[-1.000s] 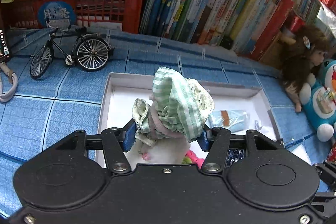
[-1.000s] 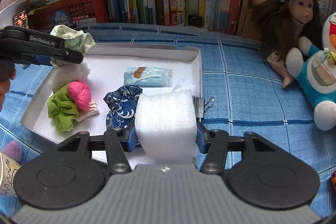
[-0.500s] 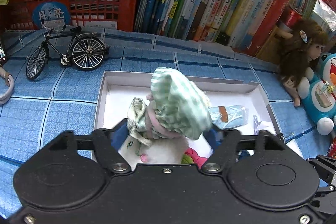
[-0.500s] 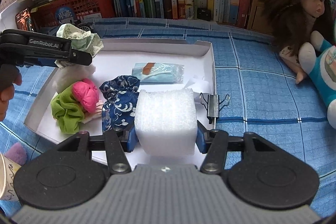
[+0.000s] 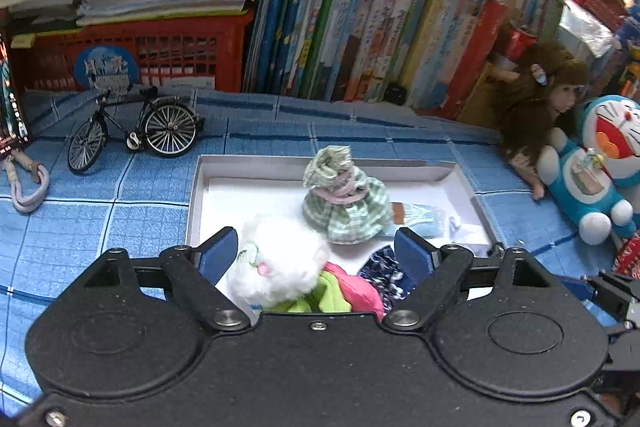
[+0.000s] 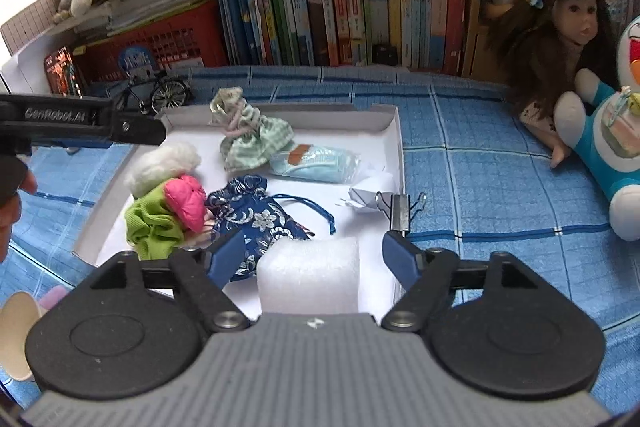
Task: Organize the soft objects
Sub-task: 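Lower the cloth into the tray and open the left tool while the right tool releases the foam block, then withdraw both open tools from the tray toward the table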
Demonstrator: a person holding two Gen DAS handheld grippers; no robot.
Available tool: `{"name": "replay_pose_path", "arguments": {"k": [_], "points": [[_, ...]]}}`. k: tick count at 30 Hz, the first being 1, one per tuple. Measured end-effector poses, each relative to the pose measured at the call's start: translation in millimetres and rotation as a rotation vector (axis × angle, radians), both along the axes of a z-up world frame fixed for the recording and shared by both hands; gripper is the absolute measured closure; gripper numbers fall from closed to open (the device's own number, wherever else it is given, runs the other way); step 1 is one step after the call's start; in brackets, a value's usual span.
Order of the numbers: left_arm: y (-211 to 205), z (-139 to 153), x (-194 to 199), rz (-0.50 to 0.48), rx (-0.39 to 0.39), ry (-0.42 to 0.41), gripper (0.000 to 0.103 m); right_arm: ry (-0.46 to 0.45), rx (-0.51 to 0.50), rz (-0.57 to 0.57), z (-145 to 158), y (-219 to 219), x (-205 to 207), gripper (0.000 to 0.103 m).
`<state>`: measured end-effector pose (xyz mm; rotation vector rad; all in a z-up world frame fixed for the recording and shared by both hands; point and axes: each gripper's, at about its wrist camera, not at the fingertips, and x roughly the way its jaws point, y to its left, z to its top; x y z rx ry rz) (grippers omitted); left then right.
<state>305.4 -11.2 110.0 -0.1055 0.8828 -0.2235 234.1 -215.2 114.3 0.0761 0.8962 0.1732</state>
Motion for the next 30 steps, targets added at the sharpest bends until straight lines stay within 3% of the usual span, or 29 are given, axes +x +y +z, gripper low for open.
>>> {"name": "replay_pose_path", "arguments": {"k": [15, 30], "points": [[7, 44, -100, -0.084, -0.040, -0.118, 0.014, -0.155, 0.026, -0.011, 38, -8, -61, 0.009], [26, 41, -185, -0.113, -0.125, -0.190, 0.013, -0.318, -0.020, 0.051, 53, 6, -131, 0.001]]}}
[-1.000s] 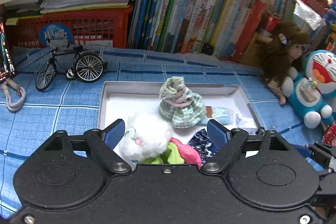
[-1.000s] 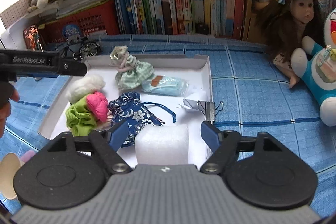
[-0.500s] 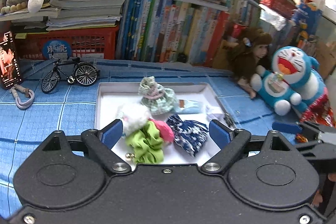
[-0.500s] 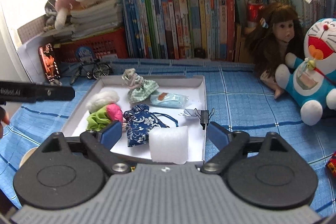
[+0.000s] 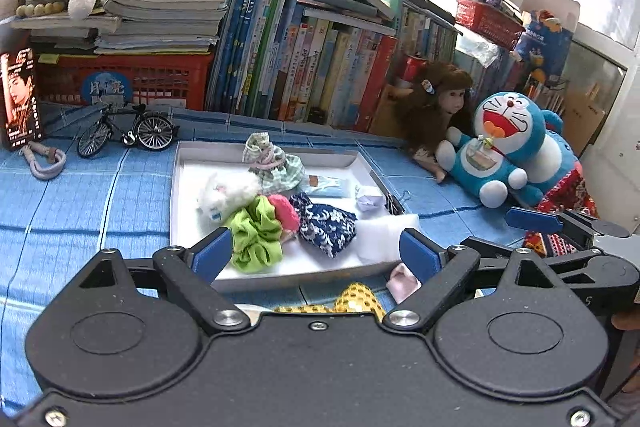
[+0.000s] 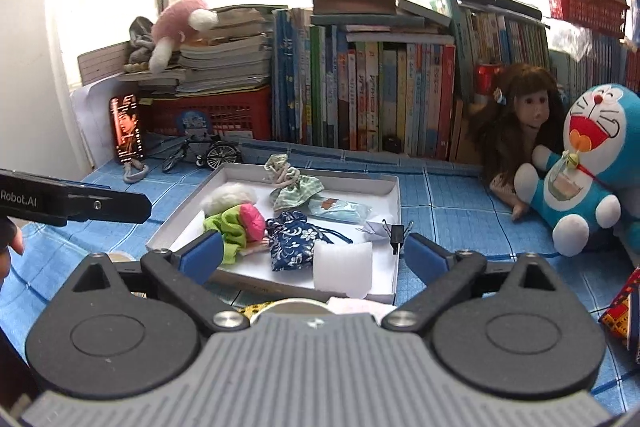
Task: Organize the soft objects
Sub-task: 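Withdraw both open tools from the tray toward the table, then move the left tool to the purple plush while the right tool approaches the yellow sequined balls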
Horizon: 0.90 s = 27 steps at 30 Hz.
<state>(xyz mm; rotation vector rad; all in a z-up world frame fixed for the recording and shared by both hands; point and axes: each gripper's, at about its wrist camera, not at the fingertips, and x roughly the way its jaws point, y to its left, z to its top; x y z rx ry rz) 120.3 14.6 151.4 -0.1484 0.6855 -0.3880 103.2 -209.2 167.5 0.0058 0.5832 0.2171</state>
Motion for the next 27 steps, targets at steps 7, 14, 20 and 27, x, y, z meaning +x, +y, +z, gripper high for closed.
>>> {"name": "replay_pose_path", "arguments": {"k": [7, 14, 20, 27], "points": [[10, -13, -27, -0.007, -0.005, -0.003, 0.013, -0.023, -0.037, 0.022, -9, 9, -22, 0.000], [21, -23, -51, -0.006, 0.002, -0.008, 0.013, -0.046, -0.091, 0.059, -16, 19, -41, 0.000], [30, -29, -72, 0.016, 0.006, -0.041, 0.013, -0.056, -0.120, 0.083, -23, 28, -56, 0.000], [35, -37, -95, 0.035, 0.050, -0.099, 0.013, -0.076, -0.132, 0.082, -34, 32, -70, 0.000]]}}
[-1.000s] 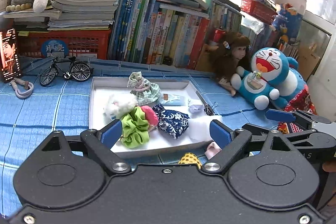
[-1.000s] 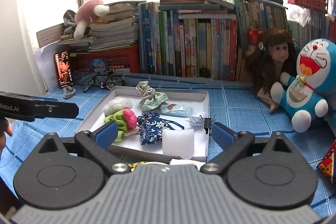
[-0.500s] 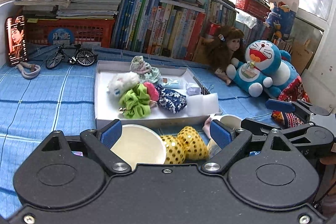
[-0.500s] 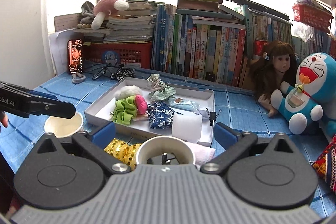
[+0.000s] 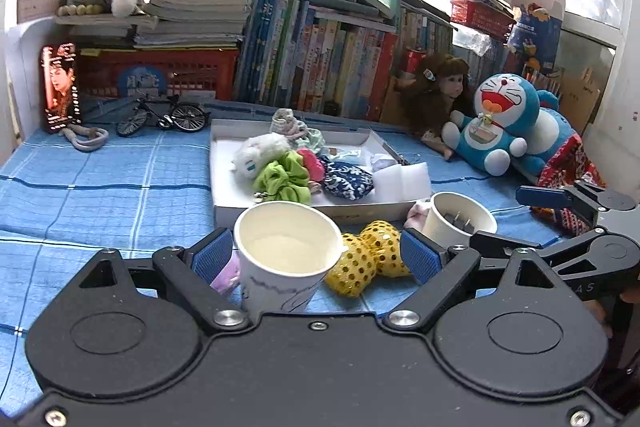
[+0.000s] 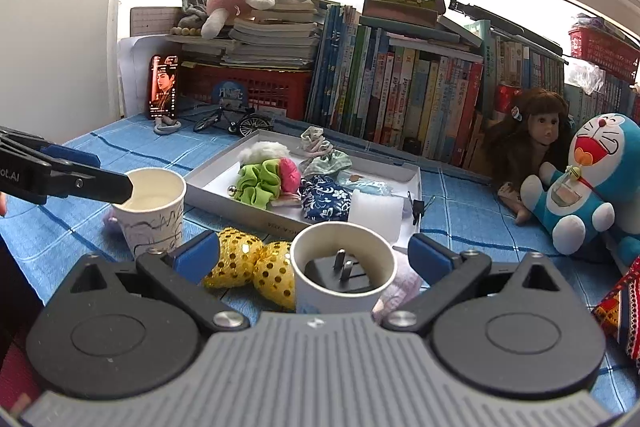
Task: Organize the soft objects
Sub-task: 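Move the left tool to the purple plush while the right tool approaches the yellow sequined balls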
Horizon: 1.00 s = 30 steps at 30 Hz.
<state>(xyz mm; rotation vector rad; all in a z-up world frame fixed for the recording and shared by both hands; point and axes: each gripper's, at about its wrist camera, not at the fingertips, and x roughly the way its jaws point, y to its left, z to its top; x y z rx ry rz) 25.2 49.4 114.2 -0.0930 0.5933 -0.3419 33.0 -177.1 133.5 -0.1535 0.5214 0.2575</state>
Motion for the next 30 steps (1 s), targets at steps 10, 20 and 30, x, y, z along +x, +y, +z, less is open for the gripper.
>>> {"name": "replay_pose_path", "arguments": {"k": [10, 20, 30], "points": [[16, -16, -22, 0.064, 0.016, -0.027, 0.012, -0.056, -0.056, 0.035, -19, 15, -27, 0.000], [15, -35, -30, 0.077, 0.134, -0.046, 0.016, -0.024, -0.056, 0.073, -33, 27, -28, 0.000], [31, -52, -9, 0.137, 0.192, 0.010, 0.037, -0.002, -0.237, 0.201, -45, 56, -21, 0.008]]}}
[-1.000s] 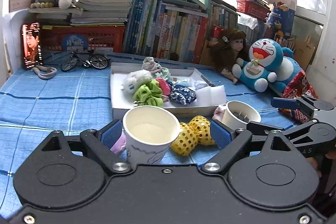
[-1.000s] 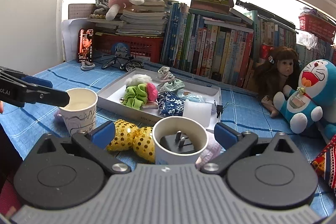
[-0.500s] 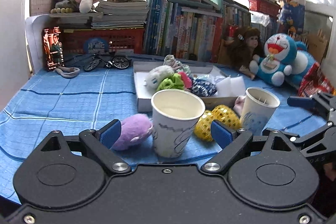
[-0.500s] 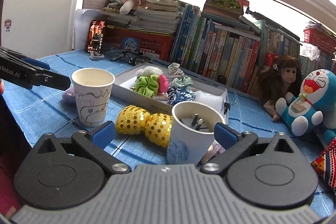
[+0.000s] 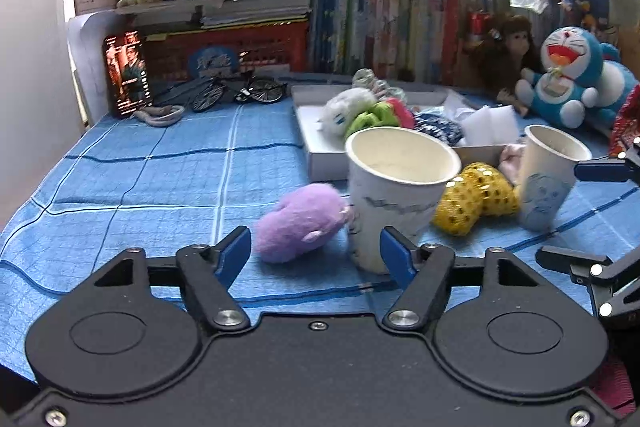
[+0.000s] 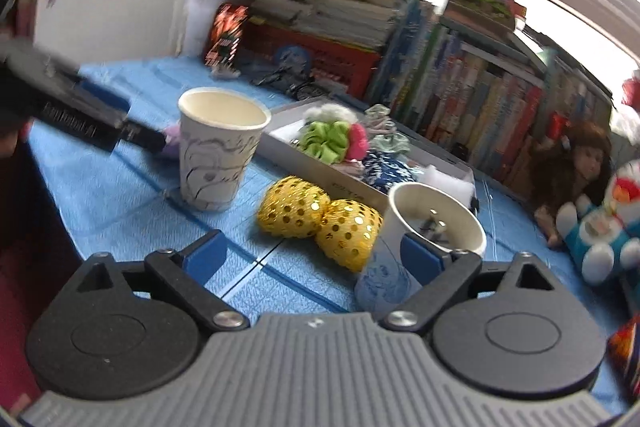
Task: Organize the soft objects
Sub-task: 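Move the left tool to the purple plush while the right tool approaches the yellow sequined balls, then grasp the purple plush with the left tool while the right tool grasps the yellow sequined balls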
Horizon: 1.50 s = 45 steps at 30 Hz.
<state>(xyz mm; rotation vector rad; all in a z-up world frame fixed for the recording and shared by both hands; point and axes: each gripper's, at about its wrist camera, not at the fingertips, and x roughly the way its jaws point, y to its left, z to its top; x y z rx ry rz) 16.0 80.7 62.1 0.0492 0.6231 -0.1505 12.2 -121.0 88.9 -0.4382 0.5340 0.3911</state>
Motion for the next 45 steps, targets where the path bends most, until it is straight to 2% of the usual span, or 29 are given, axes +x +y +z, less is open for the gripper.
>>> {"name": "replay_pose_path", "arguments": {"k": [2, 5, 10, 18, 26, 28, 32, 35, 37, 38, 39, 40, 45], "points": [[4, -3, 6, 0.012, 0.010, 0.011, 0.040, 0.002, -0.076, 0.034, -2, 8, 6, 0.010], [10, -6, 16, 0.018, 0.010, 0.027, 0.041, 0.029, -0.129, 0.071, -3, 17, 19, 0.014], [16, -12, 31, -0.012, -0.005, 0.052, 0.041, 0.070, -0.173, 0.120, -7, 29, 41, 0.019], [20, -20, 53, -0.050, -0.032, 0.066, 0.041, 0.102, -0.249, 0.181, -16, 49, 63, 0.019], [26, -26, 64, -0.077, -0.096, 0.085, 0.038, 0.165, -0.256, 0.189, -24, 55, 83, 0.019], [30, -28, 67, -0.080, -0.125, 0.102, 0.037, 0.192, -0.249, 0.190, -28, 57, 88, 0.019], [43, -34, 77, -0.064, -0.239, 0.163, 0.034, 0.196, -0.239, 0.197, -29, 60, 91, 0.019], [49, -38, 80, -0.056, -0.285, 0.185, 0.034, 0.207, -0.224, 0.195, -29, 61, 94, 0.020], [50, -39, 81, -0.051, -0.301, 0.193, 0.034, 0.211, -0.214, 0.186, -28, 60, 96, 0.025], [50, -40, 82, -0.052, -0.309, 0.195, 0.039, 0.209, -0.212, 0.179, -29, 60, 96, 0.027], [50, -40, 83, -0.059, -0.323, 0.202, 0.045, 0.202, -0.213, 0.169, -30, 59, 96, 0.042], [50, -40, 83, -0.051, -0.328, 0.210, 0.045, 0.191, -0.216, 0.157, -31, 59, 96, 0.047], [44, -32, 78, -0.027, -0.309, 0.182, 0.049, 0.138, -0.206, 0.139, -33, 60, 86, 0.054]]}}
